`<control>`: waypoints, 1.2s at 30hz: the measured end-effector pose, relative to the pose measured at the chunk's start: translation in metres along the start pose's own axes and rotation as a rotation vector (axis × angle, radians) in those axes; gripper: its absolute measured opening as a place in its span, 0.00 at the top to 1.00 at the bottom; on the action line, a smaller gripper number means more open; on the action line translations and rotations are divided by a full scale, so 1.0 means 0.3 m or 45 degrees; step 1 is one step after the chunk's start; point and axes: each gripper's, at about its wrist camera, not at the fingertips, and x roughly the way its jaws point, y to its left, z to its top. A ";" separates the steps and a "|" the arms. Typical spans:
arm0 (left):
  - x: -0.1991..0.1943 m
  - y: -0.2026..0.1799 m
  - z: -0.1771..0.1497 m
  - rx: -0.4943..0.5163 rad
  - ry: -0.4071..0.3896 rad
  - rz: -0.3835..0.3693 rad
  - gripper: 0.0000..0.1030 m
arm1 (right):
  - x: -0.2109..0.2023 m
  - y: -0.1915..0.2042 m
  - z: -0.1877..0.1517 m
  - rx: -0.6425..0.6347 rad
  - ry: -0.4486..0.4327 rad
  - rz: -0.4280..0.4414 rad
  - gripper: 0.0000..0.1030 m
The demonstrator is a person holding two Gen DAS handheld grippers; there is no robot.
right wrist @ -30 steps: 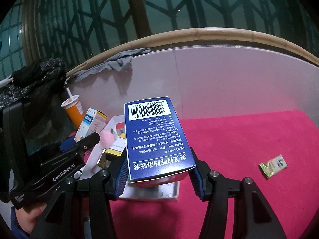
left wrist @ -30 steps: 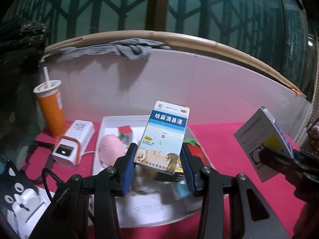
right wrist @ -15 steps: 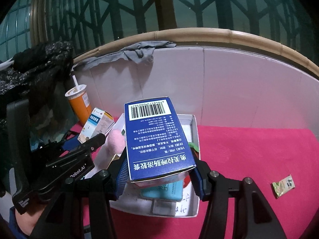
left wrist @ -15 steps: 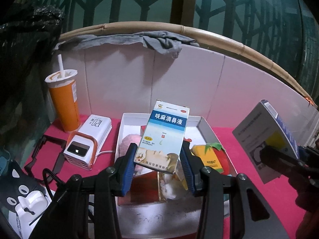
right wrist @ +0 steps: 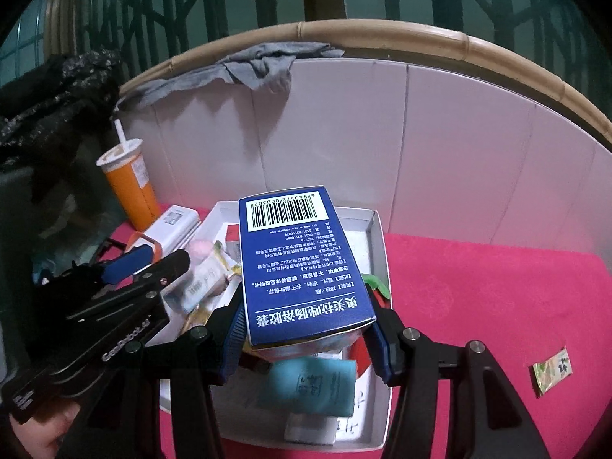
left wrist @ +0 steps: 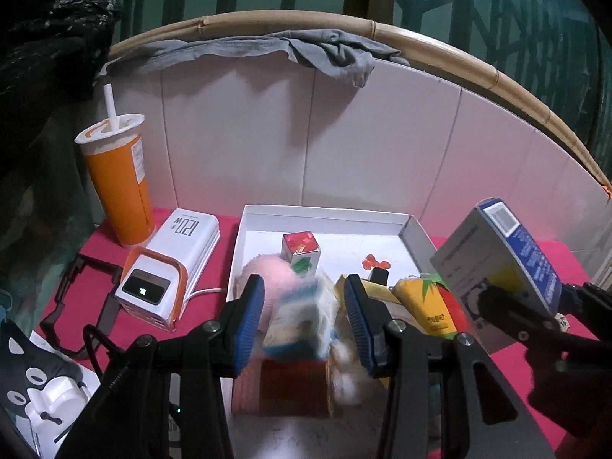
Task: Organize objects
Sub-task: 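Carry the nasal drops box with the left gripper while the right gripper carries the blue box into the tray, then open both grippers and move the right gripper toward the green snack pack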
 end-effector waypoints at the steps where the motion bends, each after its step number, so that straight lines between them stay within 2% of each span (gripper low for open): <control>1: 0.004 0.001 0.003 -0.002 0.002 0.004 0.59 | 0.016 0.001 0.003 -0.002 0.007 -0.007 0.43; 5: 0.017 0.005 0.012 -0.020 0.010 0.005 0.58 | 0.086 0.008 0.020 0.000 0.026 -0.019 0.43; 7: 0.016 0.005 0.012 -0.027 0.007 0.018 0.49 | 0.125 0.016 0.028 -0.002 0.050 0.000 0.41; 8: 0.012 0.009 0.012 -0.034 -0.003 0.058 0.44 | 0.141 0.015 0.029 0.006 0.063 0.005 0.41; 9: 0.008 0.019 0.012 -0.053 -0.013 0.079 0.32 | 0.150 0.012 0.029 0.017 0.067 0.000 0.41; 10: 0.003 0.035 0.011 -0.080 -0.016 0.077 0.15 | 0.154 0.006 0.026 0.026 0.070 -0.010 0.40; 11: -0.002 0.051 0.009 -0.109 -0.017 0.071 0.03 | 0.152 -0.004 0.022 0.036 0.068 -0.016 0.38; 12: -0.008 0.065 0.008 -0.135 -0.020 0.070 0.01 | 0.148 -0.013 0.017 0.047 0.066 -0.009 0.34; 18: -0.048 0.052 0.001 -0.141 -0.046 0.104 0.01 | 0.098 -0.079 -0.018 0.101 0.041 -0.014 0.32; 25: -0.119 -0.024 0.004 -0.084 -0.096 0.088 0.01 | -0.011 -0.199 -0.060 0.183 -0.026 -0.060 0.17; 29: -0.151 -0.089 -0.004 -0.042 -0.106 0.053 0.01 | -0.080 -0.285 -0.101 0.250 -0.058 -0.099 0.14; 32: -0.174 -0.151 -0.022 -0.005 -0.113 0.014 0.01 | -0.125 -0.363 -0.139 0.291 -0.075 -0.170 0.11; 36: -0.196 -0.263 -0.070 0.044 -0.096 -0.096 0.01 | -0.166 -0.508 -0.205 0.410 -0.057 -0.290 0.10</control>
